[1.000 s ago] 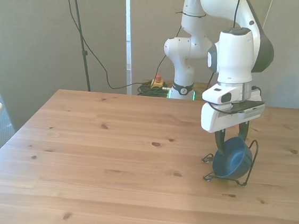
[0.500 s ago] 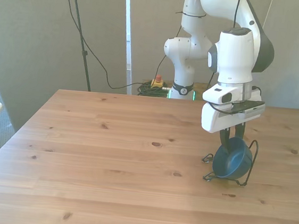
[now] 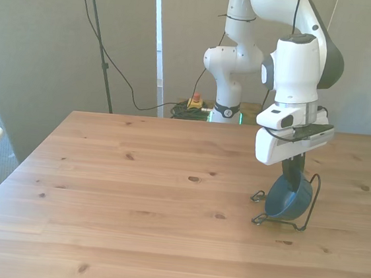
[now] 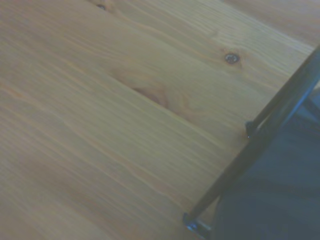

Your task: Unload the bowl

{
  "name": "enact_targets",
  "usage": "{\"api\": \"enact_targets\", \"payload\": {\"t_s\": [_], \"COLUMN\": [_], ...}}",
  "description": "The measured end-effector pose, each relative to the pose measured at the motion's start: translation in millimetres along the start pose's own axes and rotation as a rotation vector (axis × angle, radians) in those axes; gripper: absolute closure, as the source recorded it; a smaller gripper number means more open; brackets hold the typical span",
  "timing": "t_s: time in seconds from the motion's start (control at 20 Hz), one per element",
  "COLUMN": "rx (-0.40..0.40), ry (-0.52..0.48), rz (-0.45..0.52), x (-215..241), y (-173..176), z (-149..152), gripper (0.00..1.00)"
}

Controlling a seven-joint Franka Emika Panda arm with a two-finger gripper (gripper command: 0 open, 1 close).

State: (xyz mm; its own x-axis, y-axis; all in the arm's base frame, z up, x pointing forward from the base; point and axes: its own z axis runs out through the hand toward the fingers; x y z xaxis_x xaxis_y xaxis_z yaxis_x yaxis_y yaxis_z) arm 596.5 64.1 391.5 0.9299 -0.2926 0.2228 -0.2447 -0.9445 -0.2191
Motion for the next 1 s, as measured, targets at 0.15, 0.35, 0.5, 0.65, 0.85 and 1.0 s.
{"api": "enact_targets", "payload": {"t_s": [0.15, 0.35, 0.5, 0.65, 0.85, 1.0], "rx": [0.007, 0.012, 0.020, 0.027, 0.013, -0.027], "ry": [0.011, 0.034, 0.052, 0.071, 0.077, 0.062], "rz": [-0.003, 0.000, 0.001, -0.003, 0.001, 0.020], "x": [3, 7, 8, 5, -20, -55], "y": [-4, -2, -2, -4, -1, -1], "z": [-5, -18, -30, -46, -71, -89], "gripper": [1.00, 1.00, 1.00, 1.00, 1.00, 1.00]}}
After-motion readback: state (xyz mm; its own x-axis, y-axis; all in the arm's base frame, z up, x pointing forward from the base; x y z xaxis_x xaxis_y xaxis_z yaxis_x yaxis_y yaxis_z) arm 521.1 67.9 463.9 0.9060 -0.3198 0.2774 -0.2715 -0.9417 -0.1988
